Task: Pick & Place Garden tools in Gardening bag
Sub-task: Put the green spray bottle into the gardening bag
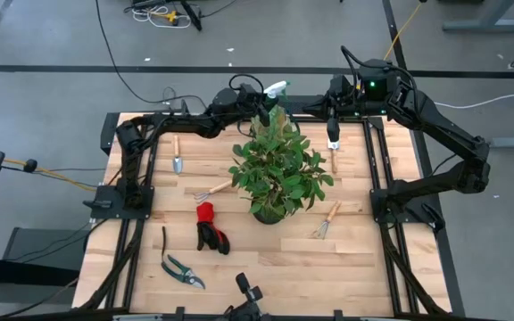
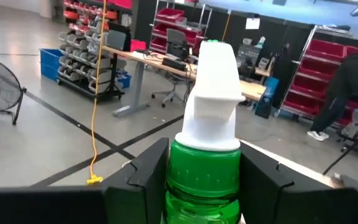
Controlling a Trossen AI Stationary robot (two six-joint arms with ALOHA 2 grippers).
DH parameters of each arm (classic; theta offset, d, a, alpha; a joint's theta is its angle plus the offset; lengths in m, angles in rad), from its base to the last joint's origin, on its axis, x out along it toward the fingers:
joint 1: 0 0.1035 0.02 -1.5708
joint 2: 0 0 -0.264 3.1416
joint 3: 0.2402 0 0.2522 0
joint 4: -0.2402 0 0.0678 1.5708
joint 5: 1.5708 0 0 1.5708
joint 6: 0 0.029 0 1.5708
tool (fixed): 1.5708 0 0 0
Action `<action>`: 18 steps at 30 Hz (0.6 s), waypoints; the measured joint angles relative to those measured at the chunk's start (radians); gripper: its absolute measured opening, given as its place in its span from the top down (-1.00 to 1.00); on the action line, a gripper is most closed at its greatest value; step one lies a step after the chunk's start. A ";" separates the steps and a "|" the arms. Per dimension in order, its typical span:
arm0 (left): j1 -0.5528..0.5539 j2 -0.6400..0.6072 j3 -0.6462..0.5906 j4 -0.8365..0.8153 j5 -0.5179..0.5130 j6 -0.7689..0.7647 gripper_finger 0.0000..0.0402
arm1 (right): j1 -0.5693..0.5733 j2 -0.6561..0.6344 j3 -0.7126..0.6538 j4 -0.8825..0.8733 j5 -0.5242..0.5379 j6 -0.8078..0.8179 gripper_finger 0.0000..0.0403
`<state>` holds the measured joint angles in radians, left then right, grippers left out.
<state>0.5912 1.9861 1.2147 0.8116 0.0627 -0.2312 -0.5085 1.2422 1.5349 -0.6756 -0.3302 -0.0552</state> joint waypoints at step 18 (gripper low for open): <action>-0.007 0.037 0.000 0.050 -0.067 0.007 0.20 | 0.000 0.000 0.000 0.001 0.000 0.021 0.96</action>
<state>0.5842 2.0235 1.2148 0.8618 -0.0045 -0.2241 -0.5083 1.2423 1.5349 -0.6743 -0.3299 -0.0345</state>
